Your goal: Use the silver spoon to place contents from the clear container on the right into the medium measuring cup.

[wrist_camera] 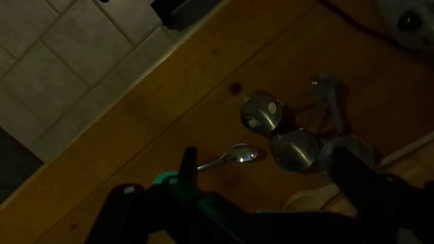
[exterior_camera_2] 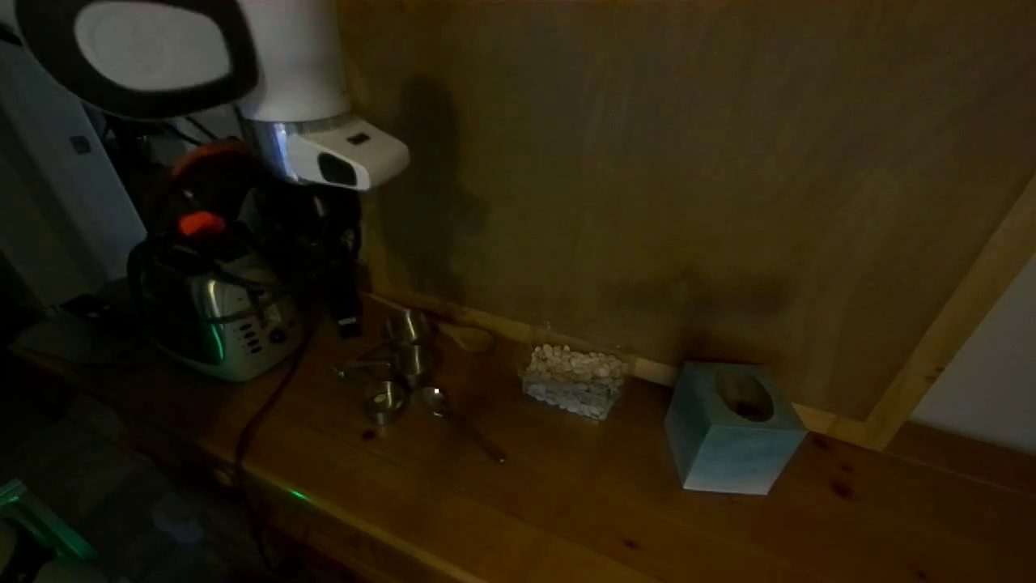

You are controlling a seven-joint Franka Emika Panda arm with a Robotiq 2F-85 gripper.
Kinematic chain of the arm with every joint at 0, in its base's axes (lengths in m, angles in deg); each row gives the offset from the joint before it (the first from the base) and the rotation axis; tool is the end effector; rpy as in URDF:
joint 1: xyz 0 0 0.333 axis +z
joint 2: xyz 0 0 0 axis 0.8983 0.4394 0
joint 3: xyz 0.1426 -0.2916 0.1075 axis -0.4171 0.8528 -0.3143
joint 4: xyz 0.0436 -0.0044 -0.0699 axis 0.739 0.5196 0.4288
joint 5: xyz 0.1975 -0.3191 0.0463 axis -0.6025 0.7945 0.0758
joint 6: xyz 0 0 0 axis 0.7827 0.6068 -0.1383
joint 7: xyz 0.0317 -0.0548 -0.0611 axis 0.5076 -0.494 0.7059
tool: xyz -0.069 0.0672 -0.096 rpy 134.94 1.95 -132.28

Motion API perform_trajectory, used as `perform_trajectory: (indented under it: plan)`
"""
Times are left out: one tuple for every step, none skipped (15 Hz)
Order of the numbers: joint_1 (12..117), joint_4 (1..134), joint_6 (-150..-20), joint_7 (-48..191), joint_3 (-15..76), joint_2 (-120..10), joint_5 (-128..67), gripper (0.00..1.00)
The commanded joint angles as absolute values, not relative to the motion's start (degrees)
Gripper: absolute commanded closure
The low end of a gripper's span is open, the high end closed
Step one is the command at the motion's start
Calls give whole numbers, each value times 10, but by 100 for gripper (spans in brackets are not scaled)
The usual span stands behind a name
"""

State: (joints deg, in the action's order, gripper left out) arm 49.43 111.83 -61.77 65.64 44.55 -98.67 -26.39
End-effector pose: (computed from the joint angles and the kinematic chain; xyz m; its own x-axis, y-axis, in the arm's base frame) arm 0.3185 -0.2245 0.4830 0.7857 -0.6185 0.0078 -0.6182 -0.7856 -0.0254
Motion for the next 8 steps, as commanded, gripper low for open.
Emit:
perform_trajectory:
  plan:
    - [472, 1101, -705, 612, 452, -900, -330, 0]
    - [468, 1102, -732, 600, 453, -883, -347, 0]
    - [464, 1101, -753, 584, 452, -866, -362, 0]
    - [460, 1117, -725, 615, 443, -902, -334, 0]
    - [459, 1117, -733, 614, 443, -889, -336, 0]
    - [459, 1117, -733, 614, 442, -885, -335, 0]
    - [459, 1117, -733, 614, 441, -886, -335, 0]
    - [459, 1117, -732, 614, 439, -889, -335, 0]
